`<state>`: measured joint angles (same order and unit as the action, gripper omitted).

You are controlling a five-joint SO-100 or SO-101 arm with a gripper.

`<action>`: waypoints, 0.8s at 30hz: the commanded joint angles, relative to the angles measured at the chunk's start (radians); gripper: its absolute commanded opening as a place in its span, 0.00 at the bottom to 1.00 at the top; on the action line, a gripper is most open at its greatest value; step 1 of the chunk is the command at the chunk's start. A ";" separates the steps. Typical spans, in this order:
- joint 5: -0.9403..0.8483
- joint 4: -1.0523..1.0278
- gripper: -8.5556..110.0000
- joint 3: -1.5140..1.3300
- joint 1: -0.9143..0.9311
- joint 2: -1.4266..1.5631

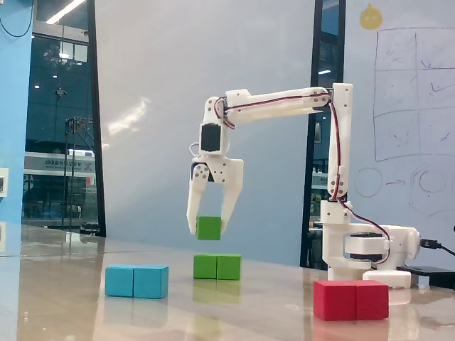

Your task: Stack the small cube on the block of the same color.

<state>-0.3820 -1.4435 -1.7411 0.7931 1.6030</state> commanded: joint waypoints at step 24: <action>-0.017 0.048 0.11 0.025 0.028 -0.109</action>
<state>-0.3896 -1.4220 -1.7380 0.8053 1.4895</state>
